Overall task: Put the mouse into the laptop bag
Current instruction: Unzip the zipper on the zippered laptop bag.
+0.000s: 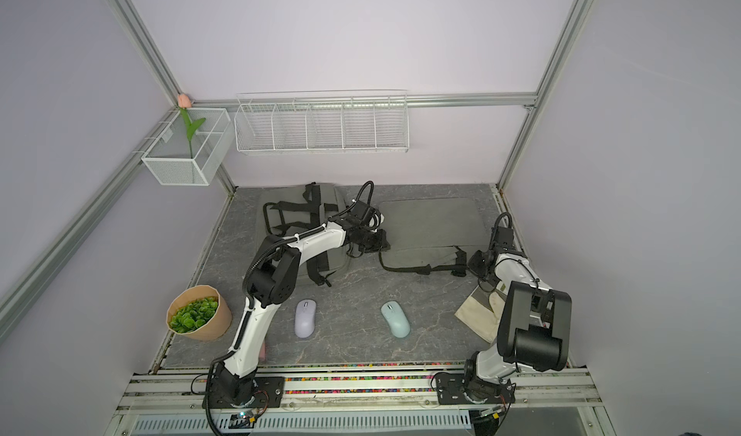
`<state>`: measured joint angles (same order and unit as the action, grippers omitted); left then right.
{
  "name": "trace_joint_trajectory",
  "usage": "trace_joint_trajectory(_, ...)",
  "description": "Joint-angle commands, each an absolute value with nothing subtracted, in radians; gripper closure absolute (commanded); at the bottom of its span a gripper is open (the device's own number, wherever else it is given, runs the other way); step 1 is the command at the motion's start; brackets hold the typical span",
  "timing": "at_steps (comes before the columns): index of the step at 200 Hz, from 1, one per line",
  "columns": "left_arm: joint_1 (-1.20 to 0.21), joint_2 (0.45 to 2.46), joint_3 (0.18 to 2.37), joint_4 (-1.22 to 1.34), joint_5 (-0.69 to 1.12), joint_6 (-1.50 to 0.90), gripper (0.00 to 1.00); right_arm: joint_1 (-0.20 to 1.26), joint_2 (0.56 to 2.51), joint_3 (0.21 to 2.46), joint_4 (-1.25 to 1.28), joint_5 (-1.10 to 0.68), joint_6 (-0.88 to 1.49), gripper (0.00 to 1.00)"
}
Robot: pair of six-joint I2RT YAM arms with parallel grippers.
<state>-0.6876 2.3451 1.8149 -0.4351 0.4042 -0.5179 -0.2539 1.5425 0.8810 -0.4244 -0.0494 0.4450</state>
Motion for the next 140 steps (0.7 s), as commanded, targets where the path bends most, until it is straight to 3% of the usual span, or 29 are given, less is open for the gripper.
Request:
trace_joint_trajectory(1,-0.655,2.447,1.778,-0.593,0.301,-0.5,0.87,-0.302,1.592,0.934,-0.452,0.007,0.457,0.94)
trace_joint_trajectory(77,-0.646,2.434,1.755,-0.57,0.338,-0.505,0.87,-0.342,1.785,1.093,-0.451,0.058,0.448,0.94)
trace_joint_trajectory(140,-0.637,2.448,1.732,-0.523,0.378,-0.534,0.87,-0.375,1.802,1.179,-0.485,0.084,0.43,0.94)
